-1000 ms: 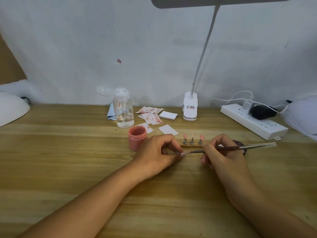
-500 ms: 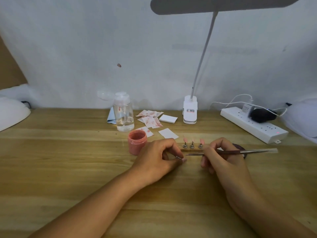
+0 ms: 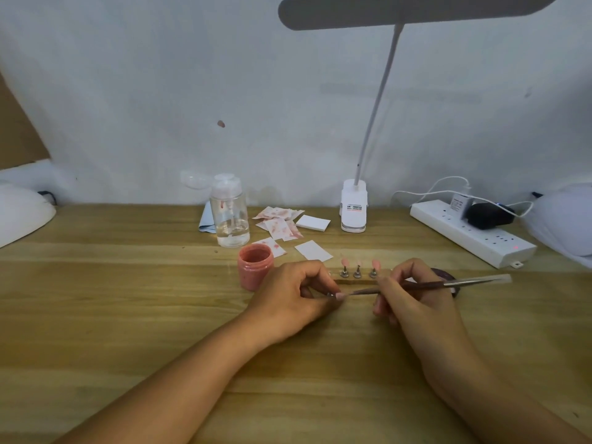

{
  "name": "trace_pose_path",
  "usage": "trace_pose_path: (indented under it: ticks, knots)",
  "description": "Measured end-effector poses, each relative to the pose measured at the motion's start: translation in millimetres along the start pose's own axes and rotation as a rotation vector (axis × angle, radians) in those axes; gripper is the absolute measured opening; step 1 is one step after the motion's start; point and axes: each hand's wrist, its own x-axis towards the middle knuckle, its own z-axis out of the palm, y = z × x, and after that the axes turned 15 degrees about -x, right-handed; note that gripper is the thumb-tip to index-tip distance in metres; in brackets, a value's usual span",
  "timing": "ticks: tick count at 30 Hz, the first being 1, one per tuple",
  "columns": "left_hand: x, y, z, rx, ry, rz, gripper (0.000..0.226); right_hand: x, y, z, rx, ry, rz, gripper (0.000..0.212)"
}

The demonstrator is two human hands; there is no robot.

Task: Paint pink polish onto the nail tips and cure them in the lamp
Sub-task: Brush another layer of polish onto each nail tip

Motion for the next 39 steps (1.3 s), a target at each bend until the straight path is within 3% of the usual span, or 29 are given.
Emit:
trace_pose_path:
  ticks: [3,7,13,18,23,28,34,39]
  knots:
    - [0.1,0.2,0.1,-0.013,0.004,-0.006,0.013,1.0,-0.5,-0.6,0.039,0.027,-0.013,0.022]
    - [0.6,-0.5,0.4,-0.012,0.001,-0.011,0.014,-3.6,-3.0,0.9,0.036,-0.064,-0.067,0.019]
    - [0.5,-3.3,1.6,-0.060,0.012,-0.043,0.012,1.5,3.1,-0.4,0.073,0.027,-0.015,0.021]
    - [1.6,-5.2,0.3,-0.053,0.004,-0.038,0.014,-4.0,-2.5,1.6,0.054,-0.059,-0.083,0.019]
    - [2.8,-7.0,-0.1,-0.057,0.018,-0.034,0.014,2.1,2.5,-0.4,0.096,0.049,-0.032,0.017]
    - [0.5,-6.9,-0.7,-0.047,0.008,-0.034,0.009,-6.5,-2.5,3.2,0.066,-0.087,-0.090,0.019]
    - [1.8,-6.7,0.2,-0.080,0.011,-0.044,0.007,1.8,1.0,1.2,0.118,0.023,-0.027,0.016]
    - [0.5,-6.4,0.0,-0.050,0.026,-0.056,0.012,-4.6,-0.9,4.2,0.059,-0.051,-0.070,0.019]
